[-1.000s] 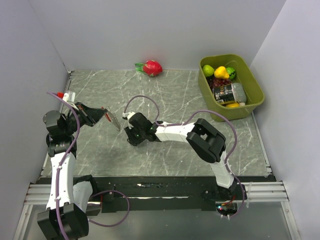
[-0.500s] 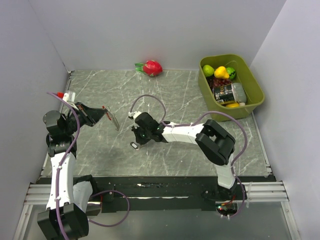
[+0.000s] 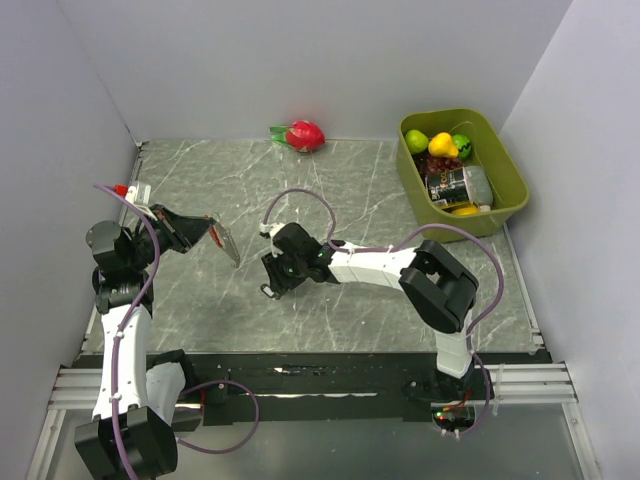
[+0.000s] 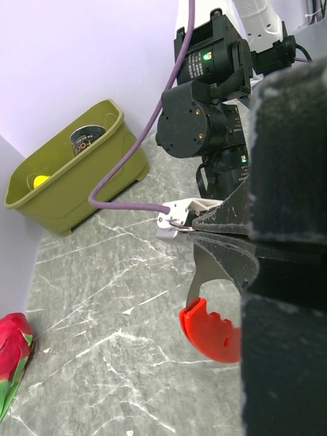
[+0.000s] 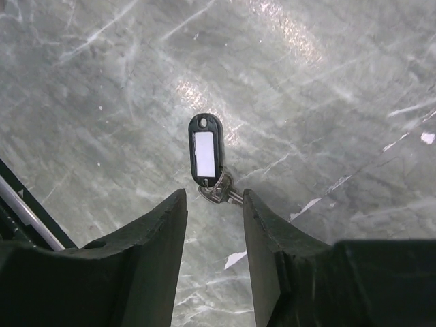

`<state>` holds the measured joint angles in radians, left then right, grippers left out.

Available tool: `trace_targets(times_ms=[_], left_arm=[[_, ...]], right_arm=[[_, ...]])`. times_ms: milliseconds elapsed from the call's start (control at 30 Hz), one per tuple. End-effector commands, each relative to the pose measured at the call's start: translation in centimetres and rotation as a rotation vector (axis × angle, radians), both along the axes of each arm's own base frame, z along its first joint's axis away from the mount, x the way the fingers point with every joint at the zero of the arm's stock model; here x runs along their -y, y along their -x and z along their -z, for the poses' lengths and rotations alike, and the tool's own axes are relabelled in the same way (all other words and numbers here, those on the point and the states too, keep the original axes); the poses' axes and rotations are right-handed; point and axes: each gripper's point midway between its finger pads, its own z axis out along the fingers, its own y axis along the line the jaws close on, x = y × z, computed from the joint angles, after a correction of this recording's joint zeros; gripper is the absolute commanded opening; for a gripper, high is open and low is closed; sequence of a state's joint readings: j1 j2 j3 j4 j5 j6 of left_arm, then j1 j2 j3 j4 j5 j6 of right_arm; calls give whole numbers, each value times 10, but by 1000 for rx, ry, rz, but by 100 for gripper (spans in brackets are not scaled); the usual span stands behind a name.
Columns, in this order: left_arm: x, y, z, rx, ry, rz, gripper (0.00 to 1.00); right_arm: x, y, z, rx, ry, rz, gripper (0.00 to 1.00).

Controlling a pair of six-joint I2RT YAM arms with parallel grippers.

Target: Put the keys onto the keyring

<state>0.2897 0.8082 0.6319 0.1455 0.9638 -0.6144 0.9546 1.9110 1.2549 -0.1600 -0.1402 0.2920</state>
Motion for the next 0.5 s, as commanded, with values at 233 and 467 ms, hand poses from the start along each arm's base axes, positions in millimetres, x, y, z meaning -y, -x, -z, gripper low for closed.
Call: trace_targets(times_ms=[233, 467], left_arm=[[3, 4, -13, 59, -5, 29, 1], [4, 5, -14, 65, -8, 35, 1]], right_arm=[[-11, 5, 5, -83, -28, 9, 40], [-18, 7, 15, -113, -29, 5, 35]])
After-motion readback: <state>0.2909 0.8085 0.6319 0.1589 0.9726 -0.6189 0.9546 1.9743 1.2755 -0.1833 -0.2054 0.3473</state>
